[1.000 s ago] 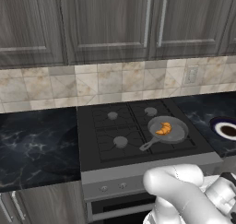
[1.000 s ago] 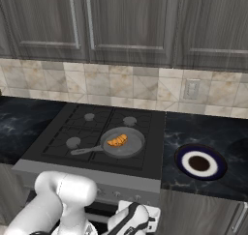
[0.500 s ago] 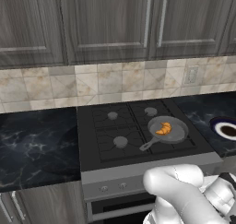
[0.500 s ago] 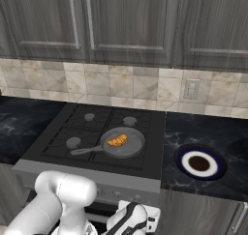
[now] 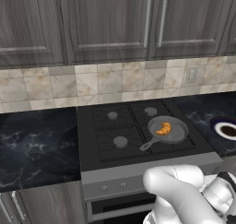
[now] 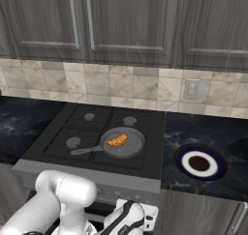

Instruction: Pick the croissant and place it on the pan. Then turn on the stove to warm the croissant.

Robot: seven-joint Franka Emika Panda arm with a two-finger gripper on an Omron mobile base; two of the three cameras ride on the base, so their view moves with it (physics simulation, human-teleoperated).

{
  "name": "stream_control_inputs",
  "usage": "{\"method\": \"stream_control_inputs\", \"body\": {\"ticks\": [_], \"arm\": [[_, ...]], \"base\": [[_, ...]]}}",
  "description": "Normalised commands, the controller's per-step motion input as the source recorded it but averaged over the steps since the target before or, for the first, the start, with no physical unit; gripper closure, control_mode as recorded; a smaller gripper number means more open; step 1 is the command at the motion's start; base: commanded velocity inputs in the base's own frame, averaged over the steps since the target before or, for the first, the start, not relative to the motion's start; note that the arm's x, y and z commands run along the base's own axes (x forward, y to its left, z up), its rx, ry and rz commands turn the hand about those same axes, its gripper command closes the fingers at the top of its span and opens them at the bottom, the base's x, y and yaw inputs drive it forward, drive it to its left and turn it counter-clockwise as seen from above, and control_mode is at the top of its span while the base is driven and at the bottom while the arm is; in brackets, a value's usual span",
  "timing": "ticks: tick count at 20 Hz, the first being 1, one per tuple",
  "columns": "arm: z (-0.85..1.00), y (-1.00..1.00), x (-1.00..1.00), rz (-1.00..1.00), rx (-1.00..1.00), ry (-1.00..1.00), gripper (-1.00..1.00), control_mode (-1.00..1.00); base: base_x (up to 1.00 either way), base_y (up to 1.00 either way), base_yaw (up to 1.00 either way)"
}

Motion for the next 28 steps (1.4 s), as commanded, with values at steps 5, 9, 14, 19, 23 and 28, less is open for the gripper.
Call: {"method": "stream_control_inputs", "body": {"ticks": [5, 9, 14, 19, 23, 28], "arm": [[0.15, 0.00, 0.00, 0.00, 0.00, 0.00, -1.00, -1.00], [0.00, 0.05, 0.04, 0.00, 0.00, 0.00, 1.00, -1.00], [-0.09, 0.19, 0.03, 0.00, 0.00, 0.00, 1.00, -1.00], [-0.06, 0.08, 0.00, 0.00, 0.00, 0.00, 1.00, -1.00], [0.00, 0.02, 0.00, 0.00, 0.00, 0.00, 1.00, -1.00], [0.00, 0.00, 0.00, 0.00, 0.00, 0.00, 1.00, -1.00]], "base": [[0.00, 0.00, 0.00], [0.00, 0.00, 0.00], [0.00, 0.00, 0.00], [0.00, 0.00, 0.00], [0.00, 0.00, 0.00], [0.00, 0.00, 0.00]]}}
